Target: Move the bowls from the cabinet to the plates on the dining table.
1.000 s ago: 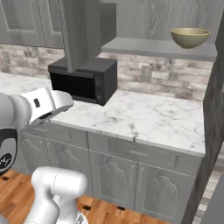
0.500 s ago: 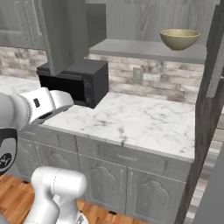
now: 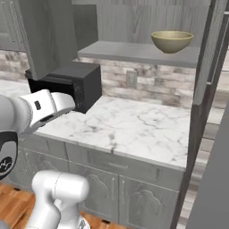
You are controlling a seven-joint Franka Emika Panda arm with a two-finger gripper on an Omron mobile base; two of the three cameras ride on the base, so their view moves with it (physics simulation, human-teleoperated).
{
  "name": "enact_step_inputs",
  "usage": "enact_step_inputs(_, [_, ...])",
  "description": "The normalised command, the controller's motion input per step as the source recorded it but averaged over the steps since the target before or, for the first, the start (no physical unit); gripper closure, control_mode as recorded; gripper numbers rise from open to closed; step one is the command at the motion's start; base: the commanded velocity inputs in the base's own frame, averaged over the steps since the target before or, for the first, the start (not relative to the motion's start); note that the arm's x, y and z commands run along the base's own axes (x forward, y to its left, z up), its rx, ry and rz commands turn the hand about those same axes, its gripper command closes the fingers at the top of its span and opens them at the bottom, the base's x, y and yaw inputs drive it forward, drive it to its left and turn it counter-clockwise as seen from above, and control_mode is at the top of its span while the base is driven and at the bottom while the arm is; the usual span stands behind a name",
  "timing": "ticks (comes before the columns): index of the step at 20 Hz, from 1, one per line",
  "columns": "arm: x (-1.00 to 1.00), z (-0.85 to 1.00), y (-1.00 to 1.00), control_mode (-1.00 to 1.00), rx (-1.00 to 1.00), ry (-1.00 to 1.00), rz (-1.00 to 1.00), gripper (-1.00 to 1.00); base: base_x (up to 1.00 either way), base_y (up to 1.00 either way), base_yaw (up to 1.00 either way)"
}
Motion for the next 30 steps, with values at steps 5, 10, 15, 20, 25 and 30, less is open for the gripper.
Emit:
enact_step_inputs(5, [0.00,0.00,0.00,1.00,0.00,0.00,0.00,-1.00,0.34,-0.39,0.00])
enact_step_inputs(10, [0.00,0.00,0.00,1.00,0.00,0.00,0.00,-1.00,0.37,-0.39,0.00])
enact_step_inputs(15, [0.00,0.00,0.00,1.00,0.00,0.00,0.00,-1.00,0.36,-0.36,0.00])
enact_step_inputs(20, [0.00,0.00,0.00,1.00,0.00,0.00,0.00,-1.00,0.35,-0.36,0.00])
enact_step_inputs(25, [0.00,0.00,0.00,1.00,0.00,0.00,0.00,-1.00,0.33,-0.39,0.00])
enact_step_inputs(30, [0.00,0.00,0.00,1.00,0.00,0.00,0.00,-1.00,0.32,-0.40,0.00])
